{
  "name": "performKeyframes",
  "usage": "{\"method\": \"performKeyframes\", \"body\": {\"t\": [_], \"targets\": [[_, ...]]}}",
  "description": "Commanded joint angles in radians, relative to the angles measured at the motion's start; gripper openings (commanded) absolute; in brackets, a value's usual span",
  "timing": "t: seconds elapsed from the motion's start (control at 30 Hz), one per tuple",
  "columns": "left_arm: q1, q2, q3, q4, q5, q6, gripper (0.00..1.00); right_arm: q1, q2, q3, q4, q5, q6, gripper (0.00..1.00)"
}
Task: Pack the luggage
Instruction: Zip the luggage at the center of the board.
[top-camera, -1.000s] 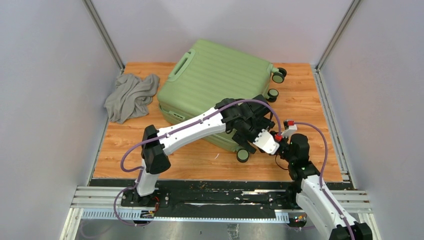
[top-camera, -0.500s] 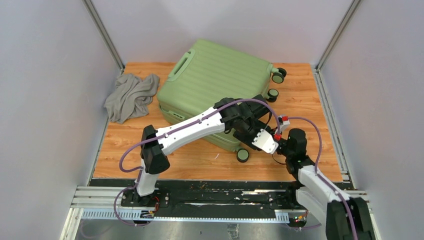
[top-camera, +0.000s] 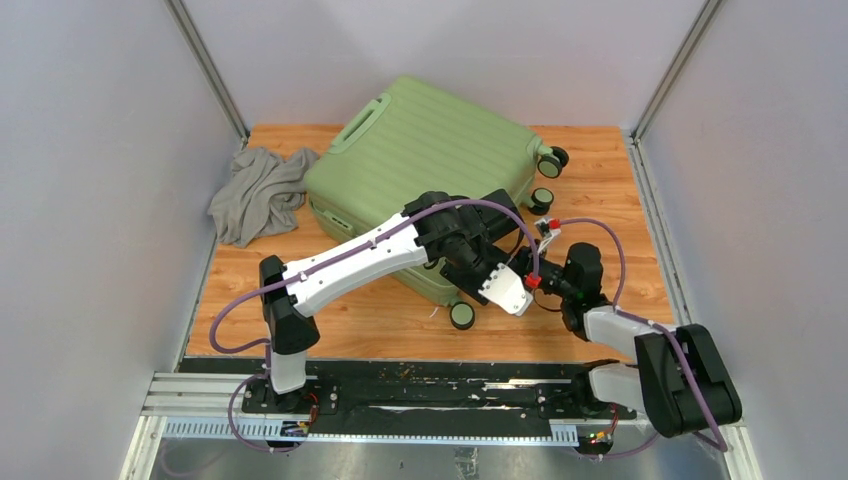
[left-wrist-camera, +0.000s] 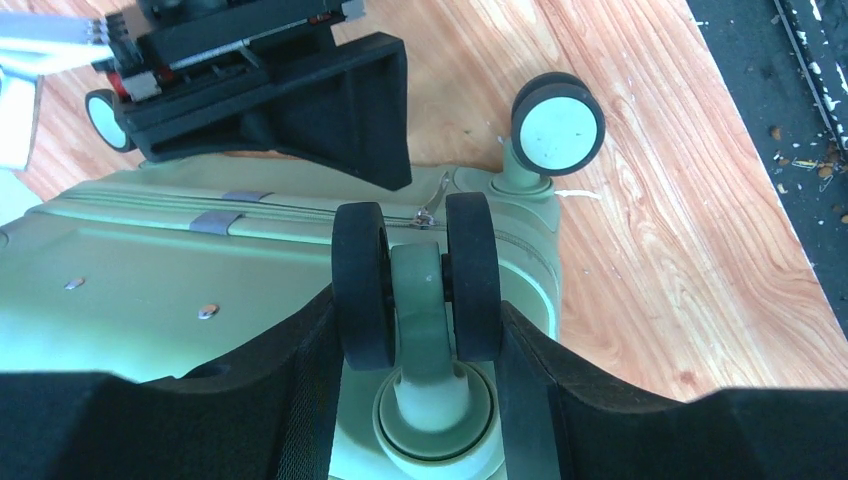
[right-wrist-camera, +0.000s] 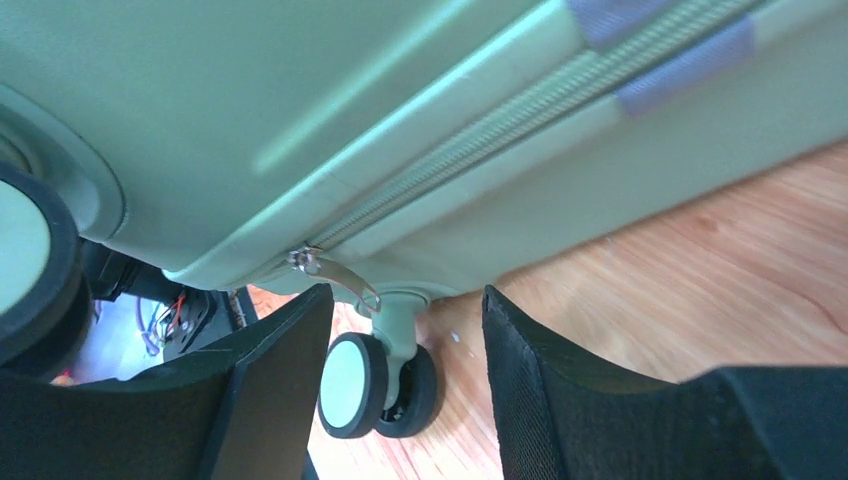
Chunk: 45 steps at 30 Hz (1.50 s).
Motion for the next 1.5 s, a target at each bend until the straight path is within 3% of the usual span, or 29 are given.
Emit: {"method": "performKeyframes", "body": {"t": [0.0, 0.37, 0.67, 0.97, 1.1, 1.2, 1.3, 1.47], "targets": [[-0.003, -0.093, 0.052, 0.056, -0.07, 0.081, 0.0, 0.064, 0.062, 0.039, 0.113, -0.079, -0.02, 0.61], [-0.004, -0.137, -0.034, 0.057, -0.054, 0.065, 0.0, 0.109, 0.198, 0.07, 0.195, -0.076, -0.078, 0.6], [-0.003, -0.111, -0.013, 0.057, -0.048, 0.04, 0.0, 0.163, 0.252, 0.096, 0.264, -0.158, -0.072, 0.57], [-0.003, -0.093, 0.029, 0.058, -0.053, 0.033, 0.0, 0.181, 0.293, 0.104, 0.289, -0.111, -0.07, 0.5], [-0.003, -0.093, 0.031, 0.058, -0.054, 0.029, 0.0, 0.181, 0.294, 0.095, 0.31, -0.07, -0.062, 0.37], [-0.003, -0.093, 0.028, 0.058, -0.055, 0.025, 0.0, 0.182, 0.281, 0.088, 0.308, -0.049, -0.062, 0.17], [-0.003, -0.093, 0.026, 0.057, -0.059, 0.024, 0.0, 0.182, 0.263, 0.076, 0.306, -0.035, -0.064, 0.04], [-0.004, -0.087, 0.031, 0.06, -0.069, 0.017, 0.0, 0.19, 0.242, 0.048, 0.324, -0.033, -0.057, 0.0]]}}
